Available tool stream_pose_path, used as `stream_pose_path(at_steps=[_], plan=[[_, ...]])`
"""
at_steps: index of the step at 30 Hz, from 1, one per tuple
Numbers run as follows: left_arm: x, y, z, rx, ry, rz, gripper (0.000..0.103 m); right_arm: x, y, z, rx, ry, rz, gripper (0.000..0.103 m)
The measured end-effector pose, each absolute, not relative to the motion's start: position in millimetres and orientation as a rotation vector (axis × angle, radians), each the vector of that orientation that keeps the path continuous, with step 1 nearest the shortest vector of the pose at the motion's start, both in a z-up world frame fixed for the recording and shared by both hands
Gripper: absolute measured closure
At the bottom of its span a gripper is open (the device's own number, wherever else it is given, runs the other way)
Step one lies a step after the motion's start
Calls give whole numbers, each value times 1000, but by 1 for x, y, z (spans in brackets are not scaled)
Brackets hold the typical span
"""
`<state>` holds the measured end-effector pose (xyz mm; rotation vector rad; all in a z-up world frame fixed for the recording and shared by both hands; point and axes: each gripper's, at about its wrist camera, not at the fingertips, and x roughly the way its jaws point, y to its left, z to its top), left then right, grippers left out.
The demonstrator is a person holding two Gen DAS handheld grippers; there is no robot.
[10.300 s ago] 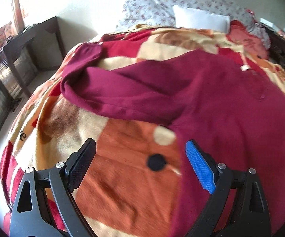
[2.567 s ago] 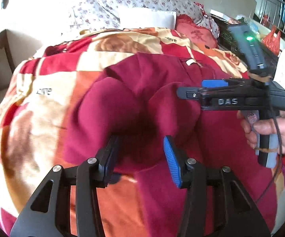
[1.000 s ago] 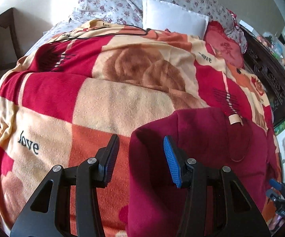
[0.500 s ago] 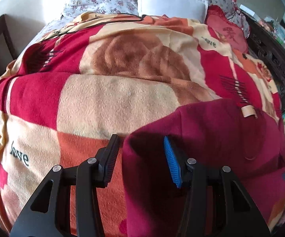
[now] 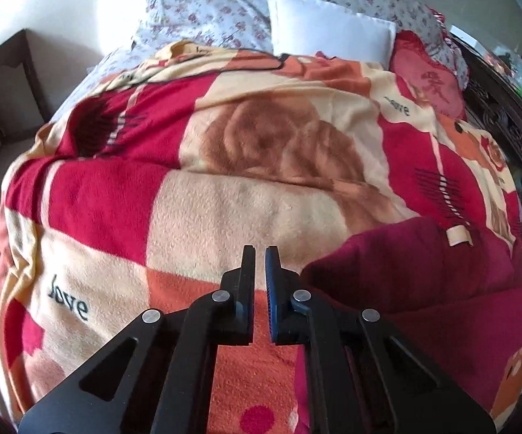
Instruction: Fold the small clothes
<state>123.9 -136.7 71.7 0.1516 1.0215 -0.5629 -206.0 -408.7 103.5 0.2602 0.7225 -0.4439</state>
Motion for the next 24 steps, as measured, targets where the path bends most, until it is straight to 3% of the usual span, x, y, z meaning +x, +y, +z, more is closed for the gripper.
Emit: stream_pose_path(at_steps=[4, 6, 8, 13, 18, 24], plan=[[114, -130, 74, 102, 1032, -585, 99, -187, -422, 61, 252, 861, -507, 98], [100, -128, 83, 124, 997, -609, 99, -187, -429, 57, 262, 891, -526, 91], [88, -125, 89, 137, 984, -644, 97, -196, -432, 65, 273, 847, -554, 59], [57, -114, 79, 146, 1018, -713, 76, -192, -401, 105, 339, 711, -324, 58], [22, -84, 58, 109, 1058, -707, 76, -119, -315, 122, 211, 731, 55, 58], [-11, -66, 38, 168, 1045, -688, 76, -17, -241, 105, 174, 836, 319, 58]])
